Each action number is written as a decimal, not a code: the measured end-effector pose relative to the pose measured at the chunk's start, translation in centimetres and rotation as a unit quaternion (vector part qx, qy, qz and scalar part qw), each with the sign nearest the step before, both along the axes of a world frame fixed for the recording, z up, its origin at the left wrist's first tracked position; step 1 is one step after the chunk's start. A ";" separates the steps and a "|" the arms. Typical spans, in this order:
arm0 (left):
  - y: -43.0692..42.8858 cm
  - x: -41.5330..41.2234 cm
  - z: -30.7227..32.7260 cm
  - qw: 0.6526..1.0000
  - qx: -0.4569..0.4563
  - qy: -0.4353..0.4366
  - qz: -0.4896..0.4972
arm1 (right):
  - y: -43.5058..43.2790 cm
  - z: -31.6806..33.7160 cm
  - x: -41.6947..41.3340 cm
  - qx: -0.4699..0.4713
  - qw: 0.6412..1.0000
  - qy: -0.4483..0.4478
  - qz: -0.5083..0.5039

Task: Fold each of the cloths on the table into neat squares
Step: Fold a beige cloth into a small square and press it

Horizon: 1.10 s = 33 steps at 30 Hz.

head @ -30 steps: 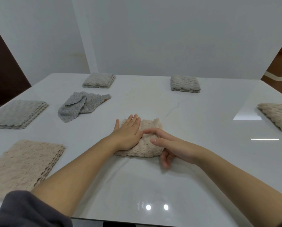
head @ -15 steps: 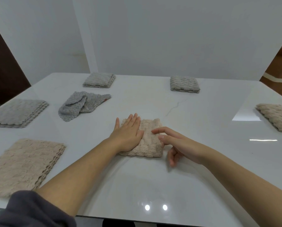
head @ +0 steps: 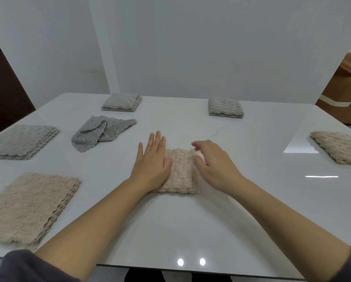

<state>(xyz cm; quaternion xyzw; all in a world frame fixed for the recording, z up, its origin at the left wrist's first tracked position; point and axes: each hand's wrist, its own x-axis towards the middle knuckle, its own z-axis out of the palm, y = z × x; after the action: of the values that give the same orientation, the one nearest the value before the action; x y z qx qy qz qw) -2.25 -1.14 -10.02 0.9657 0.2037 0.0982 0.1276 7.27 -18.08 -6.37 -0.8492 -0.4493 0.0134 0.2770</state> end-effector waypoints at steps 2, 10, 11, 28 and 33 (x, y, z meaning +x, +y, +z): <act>-0.1 -0.5 0.6 1.000 0.000 0.011 -0.012 | 2.3 -0.2 -0.8 -0.081 0.996 -0.044 0.017; -0.5 -1.7 -1.5 0.997 0.016 0.067 -0.039 | 4.7 -4.6 -0.1 -0.218 0.972 -0.079 0.030; -0.5 -1.8 -1.9 0.997 0.017 0.067 -0.038 | 4.6 -4.8 -0.1 -0.215 0.973 -0.082 0.031; 7.2 -6.7 -0.1 0.998 0.064 -0.008 0.028 | 2.4 0.1 1.0 -0.151 0.981 -0.092 -0.084; 5.1 -5.7 0.6 0.997 -0.037 -0.029 0.057 | 1.7 0.3 -0.8 -0.135 0.976 -0.152 -0.083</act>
<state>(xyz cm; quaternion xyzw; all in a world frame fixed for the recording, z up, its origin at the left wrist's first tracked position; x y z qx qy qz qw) -7.93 3.97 -9.41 0.9439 0.2578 0.1254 0.1637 6.50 -16.40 -6.03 -0.9054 -0.4078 -0.0785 0.0887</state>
